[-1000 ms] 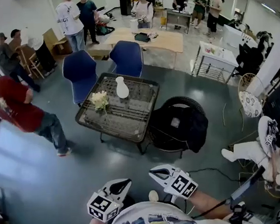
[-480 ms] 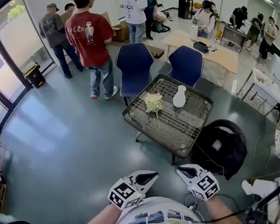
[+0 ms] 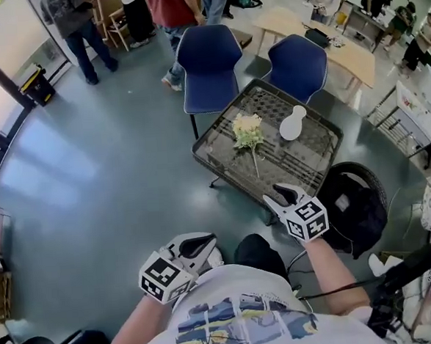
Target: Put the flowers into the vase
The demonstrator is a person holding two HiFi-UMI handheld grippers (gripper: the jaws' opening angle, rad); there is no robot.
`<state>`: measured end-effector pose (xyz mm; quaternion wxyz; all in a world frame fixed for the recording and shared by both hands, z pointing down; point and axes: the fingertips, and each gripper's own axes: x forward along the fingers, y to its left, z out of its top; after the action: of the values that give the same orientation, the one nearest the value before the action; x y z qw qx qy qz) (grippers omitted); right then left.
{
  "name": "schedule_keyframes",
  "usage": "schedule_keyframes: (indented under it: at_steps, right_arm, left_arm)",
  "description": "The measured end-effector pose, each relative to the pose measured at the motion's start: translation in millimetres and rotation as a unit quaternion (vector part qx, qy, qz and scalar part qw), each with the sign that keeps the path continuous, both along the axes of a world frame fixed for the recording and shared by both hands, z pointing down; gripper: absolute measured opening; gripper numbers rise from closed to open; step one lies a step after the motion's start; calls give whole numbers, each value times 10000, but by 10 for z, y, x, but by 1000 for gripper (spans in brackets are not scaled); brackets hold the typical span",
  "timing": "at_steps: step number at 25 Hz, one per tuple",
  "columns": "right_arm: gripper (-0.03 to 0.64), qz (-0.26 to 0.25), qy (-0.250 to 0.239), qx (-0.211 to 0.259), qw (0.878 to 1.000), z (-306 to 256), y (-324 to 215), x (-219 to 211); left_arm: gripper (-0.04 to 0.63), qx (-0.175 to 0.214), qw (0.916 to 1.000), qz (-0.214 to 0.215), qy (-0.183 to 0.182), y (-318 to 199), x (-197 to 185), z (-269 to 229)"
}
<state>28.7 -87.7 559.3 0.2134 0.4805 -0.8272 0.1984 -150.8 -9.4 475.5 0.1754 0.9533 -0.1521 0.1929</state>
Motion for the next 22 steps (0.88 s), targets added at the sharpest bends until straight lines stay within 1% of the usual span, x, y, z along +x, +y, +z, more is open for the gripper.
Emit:
schedule_keyframes:
  at_steps: [3,7,10,12,14,16,18,20,22]
  right_arm:
    - [141,6,-2,-166,9999,197,-650,246]
    - [141,-58,-56,-434,9990,408,-1602,559]
    - [141,-161,20,-623,9979,585,-2364,772]
    - [144,-337,-46,-873,9956,810,-2794,818]
    - [168,-506,-156,-1152,9919,1075,-3174,844]
    - [197,-534,-140,-1436,9881,1375,-3452,947]
    - [223,-498,1,-1727,9837,1717,-3621,1043]
    - [235,-472,87,-2026,9781,2015,-3764,1048]
    - [235,-401,37,-2359,9709,2261,-3835,1027]
  left_arm:
    - [9,22,9997,-262,-6,-352,52,47]
    - [9,-57,9962,-868,-59,-805,152,-13]
    - [9,-114,9922,-1235,-141,-1118,246,-81]
    - [9,-177,9880,-1522,-211,-1286,293,-79]
    - [10,-221,9836,-1781,-206,-1433,357,-97]
    - [9,-265,9802,-1946,-243,-1520,427,-103]
    - [9,-329,9756,-2140,-362,-1534,420,-75]
    - [9,-347,9689,-2405,-469,-1550,318,-61]
    - [9,-364,9615,-2666,-561,-1553,190,-61]
